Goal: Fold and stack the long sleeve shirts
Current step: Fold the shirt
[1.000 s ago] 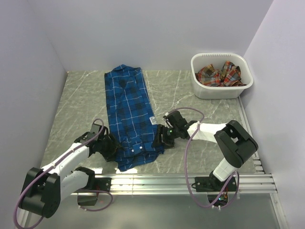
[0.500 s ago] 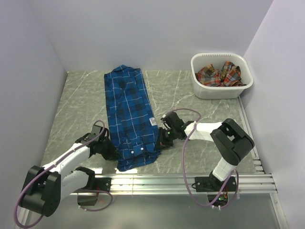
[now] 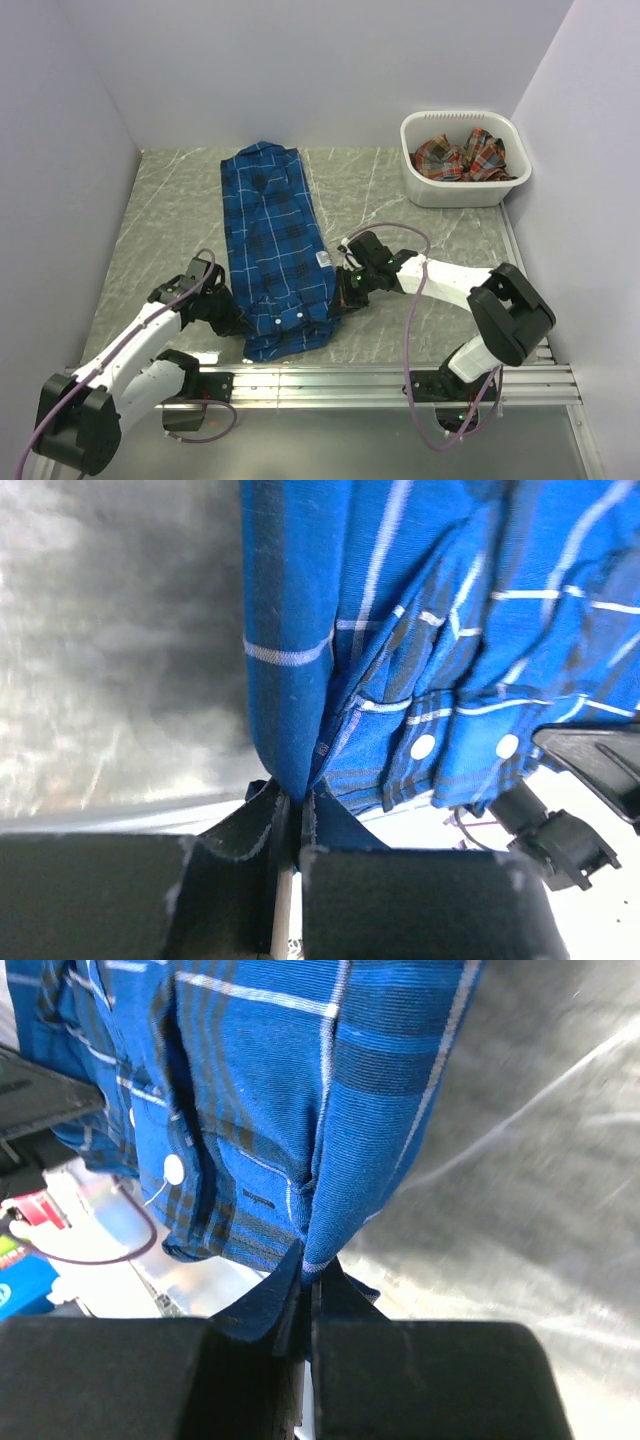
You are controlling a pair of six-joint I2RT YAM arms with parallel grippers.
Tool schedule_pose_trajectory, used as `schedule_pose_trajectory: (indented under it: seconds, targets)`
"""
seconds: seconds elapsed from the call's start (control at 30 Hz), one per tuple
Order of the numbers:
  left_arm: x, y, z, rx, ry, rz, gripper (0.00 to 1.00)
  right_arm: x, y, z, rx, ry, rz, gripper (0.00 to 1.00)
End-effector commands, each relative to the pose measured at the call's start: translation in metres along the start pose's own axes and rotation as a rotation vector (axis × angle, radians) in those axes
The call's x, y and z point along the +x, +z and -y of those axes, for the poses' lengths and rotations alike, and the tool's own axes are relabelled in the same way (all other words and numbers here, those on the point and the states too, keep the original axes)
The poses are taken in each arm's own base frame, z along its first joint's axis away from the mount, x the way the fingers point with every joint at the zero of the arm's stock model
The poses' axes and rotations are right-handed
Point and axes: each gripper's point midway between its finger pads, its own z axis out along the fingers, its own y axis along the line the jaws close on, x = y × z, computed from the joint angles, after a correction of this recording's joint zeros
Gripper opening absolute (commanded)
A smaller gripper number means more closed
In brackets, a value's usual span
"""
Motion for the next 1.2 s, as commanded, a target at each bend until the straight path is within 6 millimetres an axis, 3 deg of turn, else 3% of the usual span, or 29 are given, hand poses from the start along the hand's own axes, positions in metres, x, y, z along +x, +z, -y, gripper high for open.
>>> schedule_pose_trajectory:
  seconds: [0.0, 0.23, 0.3, 0.53, 0.7, 0.83, 0.93, 1.17]
  targets:
    - [-0.004, -0.026, 0.02, 0.032, 0.041, 0.035, 0.04, 0.001, -0.021, -0.018, -0.017, -0.044, -0.002, 0.0]
    - [-0.036, -0.053, 0.063, 0.101, 0.05, 0.132, 0.05, -0.034, -0.043, -0.058, -0.052, -0.093, 0.05, 0.0]
    - [-0.048, -0.059, 0.073, 0.111, 0.064, 0.156, 0.06, -0.041, -0.045, -0.058, -0.04, -0.076, 0.047, 0.0]
    - [-0.114, -0.082, 0.087, 0.163, 0.018, 0.292, 0.07, -0.091, -0.063, -0.077, -0.088, -0.047, 0.113, 0.01]
    - [-0.149, -0.088, 0.11, 0.224, 0.03, 0.303, 0.09, -0.122, -0.058, -0.085, -0.113, -0.024, 0.122, 0.03]
    - [-0.184, -0.085, 0.113, 0.21, 0.004, 0.341, 0.1, -0.155, -0.06, -0.099, -0.131, -0.034, 0.165, 0.04]
    - [-0.202, -0.08, 0.112, 0.198, -0.01, 0.354, 0.1, -0.178, -0.051, -0.097, -0.123, -0.025, 0.179, 0.05]
    - [-0.229, -0.064, 0.101, 0.189, -0.056, 0.384, 0.09, -0.225, -0.04, -0.105, -0.124, -0.063, 0.237, 0.07]
